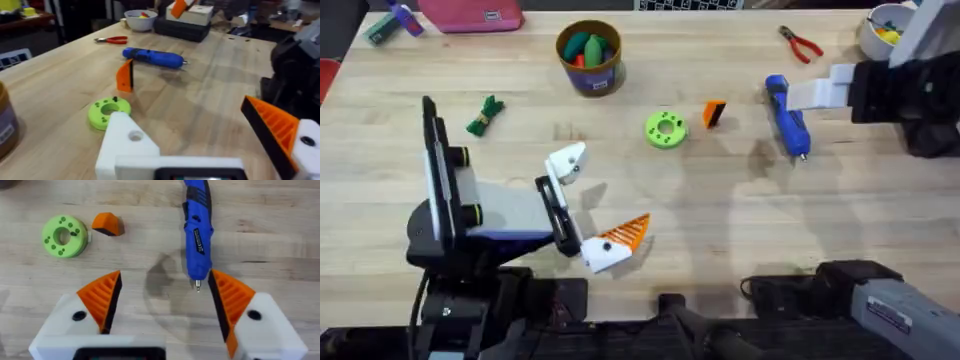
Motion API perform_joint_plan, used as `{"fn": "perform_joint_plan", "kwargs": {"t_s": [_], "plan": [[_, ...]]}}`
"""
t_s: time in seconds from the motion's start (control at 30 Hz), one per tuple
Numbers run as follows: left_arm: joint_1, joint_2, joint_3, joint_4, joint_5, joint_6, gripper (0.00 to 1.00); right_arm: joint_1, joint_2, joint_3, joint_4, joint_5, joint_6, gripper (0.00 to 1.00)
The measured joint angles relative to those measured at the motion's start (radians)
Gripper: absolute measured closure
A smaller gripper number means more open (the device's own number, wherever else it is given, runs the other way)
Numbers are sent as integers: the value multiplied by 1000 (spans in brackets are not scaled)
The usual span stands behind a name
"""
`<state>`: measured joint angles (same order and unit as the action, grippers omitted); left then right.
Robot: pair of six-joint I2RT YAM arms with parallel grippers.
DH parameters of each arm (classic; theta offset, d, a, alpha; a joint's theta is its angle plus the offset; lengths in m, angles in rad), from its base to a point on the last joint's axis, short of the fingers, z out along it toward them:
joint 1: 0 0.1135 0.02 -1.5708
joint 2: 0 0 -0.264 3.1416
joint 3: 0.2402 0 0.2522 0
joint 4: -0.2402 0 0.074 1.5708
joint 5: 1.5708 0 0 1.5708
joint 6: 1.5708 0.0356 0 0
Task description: Pick up the gripper from the table and insert it into the empty holder that is missing its gripper. Then pick up a screw, insert it into the mounting hole, and use the screwdriver to tighten it. Finally, clean up the table by picking up the vegetable and placing it into the bucket.
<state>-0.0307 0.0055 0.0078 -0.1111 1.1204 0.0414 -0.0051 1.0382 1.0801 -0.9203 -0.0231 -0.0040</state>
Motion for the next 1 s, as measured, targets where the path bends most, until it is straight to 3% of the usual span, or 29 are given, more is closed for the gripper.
{"fn": "perform_joint_plan", "kwargs": {"t_s": [0.23, 1.0], "plan": [[0, 0, 2, -17, 70, -1, 13, 0, 0, 0, 0, 0, 0, 8], [0, 0, 2, -19, 80, 3, 13, 0, 0, 0, 0, 0, 0, 8]]}}
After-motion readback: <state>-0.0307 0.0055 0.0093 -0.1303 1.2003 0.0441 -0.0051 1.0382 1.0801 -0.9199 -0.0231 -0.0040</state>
